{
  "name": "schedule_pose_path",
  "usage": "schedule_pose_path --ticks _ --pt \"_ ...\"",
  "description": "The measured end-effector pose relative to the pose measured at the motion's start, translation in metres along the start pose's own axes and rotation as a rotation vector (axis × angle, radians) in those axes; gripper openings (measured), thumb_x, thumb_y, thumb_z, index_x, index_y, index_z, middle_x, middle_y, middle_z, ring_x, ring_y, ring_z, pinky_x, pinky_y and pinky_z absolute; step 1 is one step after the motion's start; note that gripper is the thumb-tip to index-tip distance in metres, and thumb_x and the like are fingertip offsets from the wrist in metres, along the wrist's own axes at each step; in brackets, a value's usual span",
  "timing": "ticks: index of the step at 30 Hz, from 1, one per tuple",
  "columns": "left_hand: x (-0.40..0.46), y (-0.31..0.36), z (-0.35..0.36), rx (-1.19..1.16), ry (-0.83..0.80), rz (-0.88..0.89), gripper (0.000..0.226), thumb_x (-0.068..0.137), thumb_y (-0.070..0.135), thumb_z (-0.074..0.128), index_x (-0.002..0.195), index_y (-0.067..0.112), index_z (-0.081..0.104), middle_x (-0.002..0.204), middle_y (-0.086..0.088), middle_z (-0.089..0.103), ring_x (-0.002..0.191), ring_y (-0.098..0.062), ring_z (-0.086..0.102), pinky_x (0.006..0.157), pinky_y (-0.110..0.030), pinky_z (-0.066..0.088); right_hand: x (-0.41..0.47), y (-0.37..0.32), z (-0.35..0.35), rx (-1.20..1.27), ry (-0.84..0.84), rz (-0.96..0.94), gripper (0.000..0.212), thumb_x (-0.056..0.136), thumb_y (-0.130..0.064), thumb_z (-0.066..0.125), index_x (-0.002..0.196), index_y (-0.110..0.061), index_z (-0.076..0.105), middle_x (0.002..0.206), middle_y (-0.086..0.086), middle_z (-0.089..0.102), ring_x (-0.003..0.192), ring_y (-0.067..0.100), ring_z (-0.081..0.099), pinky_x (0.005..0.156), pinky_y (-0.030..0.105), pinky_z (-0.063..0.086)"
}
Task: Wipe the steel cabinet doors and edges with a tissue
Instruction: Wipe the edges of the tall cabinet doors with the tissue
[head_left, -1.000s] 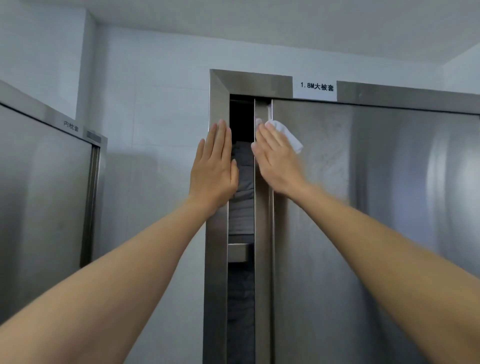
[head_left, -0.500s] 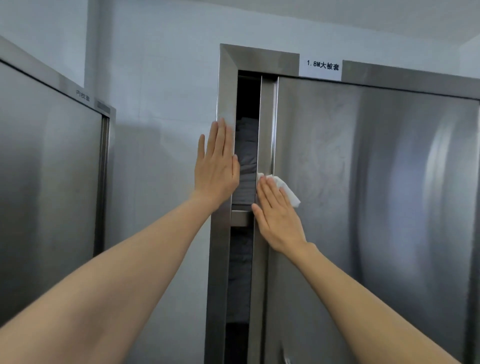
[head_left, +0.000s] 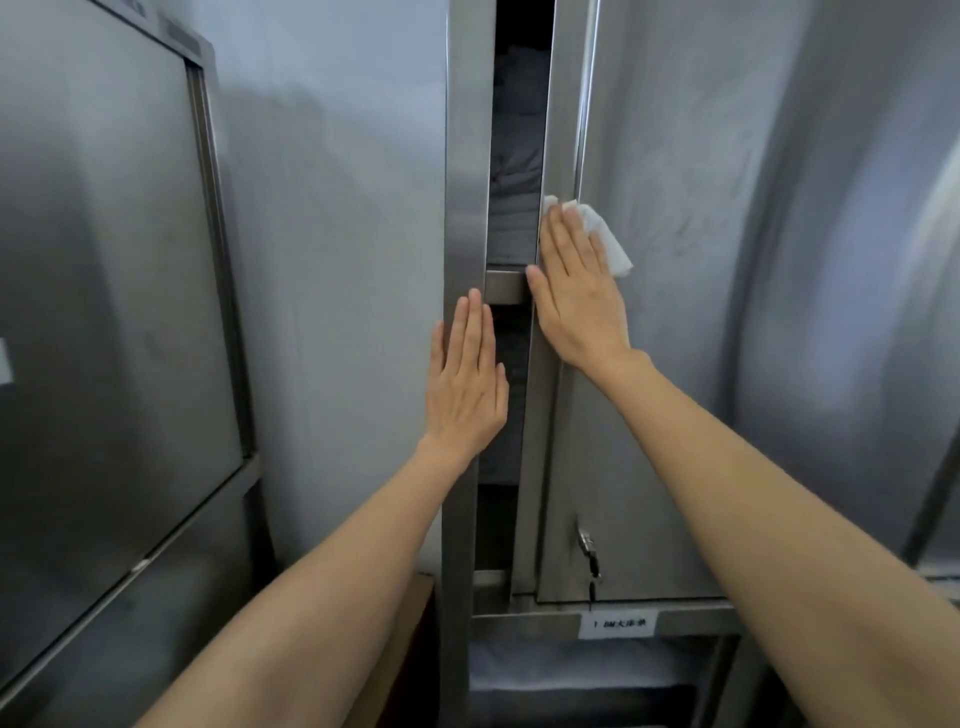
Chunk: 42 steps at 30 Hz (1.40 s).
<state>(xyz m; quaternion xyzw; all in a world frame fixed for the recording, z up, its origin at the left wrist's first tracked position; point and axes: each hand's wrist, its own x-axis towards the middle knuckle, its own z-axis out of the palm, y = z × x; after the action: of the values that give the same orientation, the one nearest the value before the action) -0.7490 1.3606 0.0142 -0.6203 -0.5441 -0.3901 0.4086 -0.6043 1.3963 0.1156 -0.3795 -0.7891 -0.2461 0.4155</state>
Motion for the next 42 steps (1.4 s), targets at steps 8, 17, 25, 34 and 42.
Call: schedule_pose_path --ticks 8,17,25,34,42 --pt "-0.002 -0.005 0.015 0.029 0.134 0.033 0.071 0.096 0.022 0.045 0.154 -0.004 0.013 0.162 -0.021 0.009 0.153 -0.031 0.004 0.124 -0.046 0.005 -0.027 0.001 0.015 -0.038 0.002 -0.037 0.064 0.105 -0.043 0.008 0.157 -0.006 0.012 0.166 0.009 0.007 0.153 0.019 0.0 0.125 0.038 0.0" --pt "-0.002 -0.004 0.016 0.052 0.174 0.032 0.067 0.096 0.021 0.042 0.154 -0.004 0.017 0.162 -0.021 0.011 0.152 -0.031 0.007 0.124 -0.046 0.009 -0.011 0.001 0.014 -0.064 0.095 -0.036 0.063 0.106 -0.04 0.012 0.157 -0.004 0.014 0.166 0.01 0.008 0.154 0.02 0.001 0.125 0.038 -0.001" --pt "-0.004 -0.005 0.018 0.068 0.151 0.023 0.07 0.096 0.026 0.038 0.155 -0.002 0.011 0.163 -0.019 0.007 0.153 -0.031 0.006 0.125 -0.045 0.007 0.04 0.014 -0.018 -0.08 0.08 -0.072 0.066 0.104 -0.044 0.005 0.157 -0.006 0.01 0.166 0.007 0.008 0.153 0.019 0.001 0.125 0.037 -0.001" --pt "-0.004 -0.005 0.018 0.054 0.157 0.025 0.07 0.097 0.026 0.038 0.154 -0.002 0.012 0.162 -0.02 0.011 0.153 -0.03 0.005 0.124 -0.046 0.009 -0.069 0.007 0.042 -0.132 0.056 -0.117 0.065 0.107 -0.044 0.006 0.157 -0.003 0.016 0.165 0.013 0.012 0.153 0.024 0.007 0.123 0.047 0.015" --pt "-0.004 -0.005 0.019 0.075 0.137 0.012 0.071 0.096 0.027 0.037 0.155 0.001 0.008 0.163 -0.017 0.007 0.153 -0.029 0.003 0.125 -0.044 0.005 0.054 0.025 -0.021 -0.138 0.092 -0.09 0.067 0.103 -0.044 0.006 0.158 -0.006 0.013 0.166 0.009 0.009 0.154 0.02 0.003 0.125 0.037 -0.001"
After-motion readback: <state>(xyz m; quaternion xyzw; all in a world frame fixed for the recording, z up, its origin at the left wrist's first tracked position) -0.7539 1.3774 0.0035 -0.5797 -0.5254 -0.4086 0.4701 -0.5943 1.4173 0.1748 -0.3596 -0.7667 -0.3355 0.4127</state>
